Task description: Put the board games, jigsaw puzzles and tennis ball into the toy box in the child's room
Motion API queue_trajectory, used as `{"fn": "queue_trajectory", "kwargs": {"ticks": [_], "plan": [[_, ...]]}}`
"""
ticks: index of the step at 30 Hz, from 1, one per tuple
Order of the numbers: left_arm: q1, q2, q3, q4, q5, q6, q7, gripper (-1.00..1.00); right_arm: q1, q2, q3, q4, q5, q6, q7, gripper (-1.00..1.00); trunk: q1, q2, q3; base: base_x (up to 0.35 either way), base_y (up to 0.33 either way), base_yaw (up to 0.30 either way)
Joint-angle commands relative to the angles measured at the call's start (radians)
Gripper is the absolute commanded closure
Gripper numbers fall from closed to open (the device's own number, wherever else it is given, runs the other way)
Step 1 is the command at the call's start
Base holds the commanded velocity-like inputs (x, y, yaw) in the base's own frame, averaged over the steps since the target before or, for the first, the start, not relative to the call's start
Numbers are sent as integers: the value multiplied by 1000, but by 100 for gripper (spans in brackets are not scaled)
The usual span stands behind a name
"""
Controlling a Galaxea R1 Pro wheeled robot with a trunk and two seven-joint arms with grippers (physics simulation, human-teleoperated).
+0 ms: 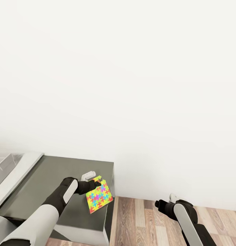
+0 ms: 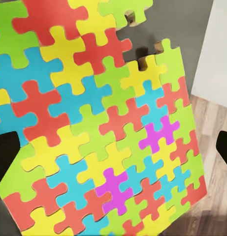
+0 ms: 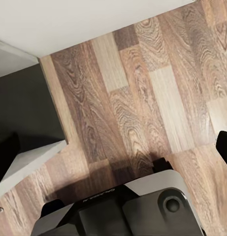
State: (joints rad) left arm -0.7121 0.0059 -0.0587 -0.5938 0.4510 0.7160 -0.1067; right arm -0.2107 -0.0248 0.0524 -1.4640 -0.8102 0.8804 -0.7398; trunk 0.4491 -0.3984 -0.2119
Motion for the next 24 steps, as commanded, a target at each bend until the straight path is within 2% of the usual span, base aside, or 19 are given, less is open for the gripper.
{"fn": "queue_trajectory", "kwargs": {"ticks": [1, 24], "plan": [[0, 0, -3, 9, 12, 3, -6, -100, -1, -1, 2, -1, -9, 2, -10, -100, 1, -2, -2, 0, -198, 0], [0, 2, -3, 9, 12, 3, -13, -100, -1, 0, 1, -2, -10, 3, -10, -100, 1, -2, -3, 0, -13, 0]]}}
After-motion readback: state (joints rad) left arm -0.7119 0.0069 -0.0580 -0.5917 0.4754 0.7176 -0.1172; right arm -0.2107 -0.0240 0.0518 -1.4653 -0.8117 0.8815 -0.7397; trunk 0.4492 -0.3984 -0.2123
